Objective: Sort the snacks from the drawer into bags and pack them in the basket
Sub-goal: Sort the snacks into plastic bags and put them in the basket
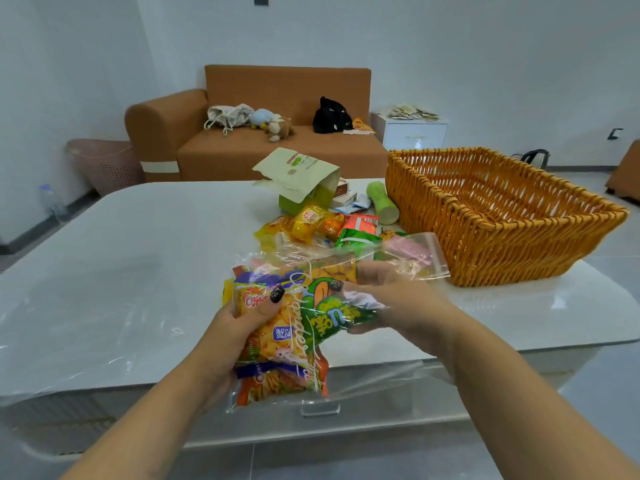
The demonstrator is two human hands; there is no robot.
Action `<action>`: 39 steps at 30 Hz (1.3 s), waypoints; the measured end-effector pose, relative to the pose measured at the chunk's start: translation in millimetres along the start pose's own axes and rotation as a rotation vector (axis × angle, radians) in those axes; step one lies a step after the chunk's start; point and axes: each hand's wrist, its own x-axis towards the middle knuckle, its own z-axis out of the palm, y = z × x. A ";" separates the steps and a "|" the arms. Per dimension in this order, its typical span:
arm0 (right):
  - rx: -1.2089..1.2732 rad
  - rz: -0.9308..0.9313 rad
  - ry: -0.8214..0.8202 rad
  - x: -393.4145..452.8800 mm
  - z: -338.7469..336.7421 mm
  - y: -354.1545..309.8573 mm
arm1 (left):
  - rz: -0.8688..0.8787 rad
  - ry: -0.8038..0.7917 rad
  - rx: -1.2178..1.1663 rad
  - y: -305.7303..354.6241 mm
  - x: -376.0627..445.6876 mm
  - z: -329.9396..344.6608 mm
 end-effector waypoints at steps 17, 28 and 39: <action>-0.192 -0.191 0.159 -0.4 -6.7 -19.6 | -0.069 0.086 -0.221 0.5 4.7 15.2; 0.177 -0.247 0.684 24.3 -32.7 -25.6 | -0.007 0.166 -0.410 4.4 4.0 0.1; -0.771 -0.111 0.705 128.7 -36.7 69.3 | 0.007 0.257 -0.558 10.6 15.7 0.0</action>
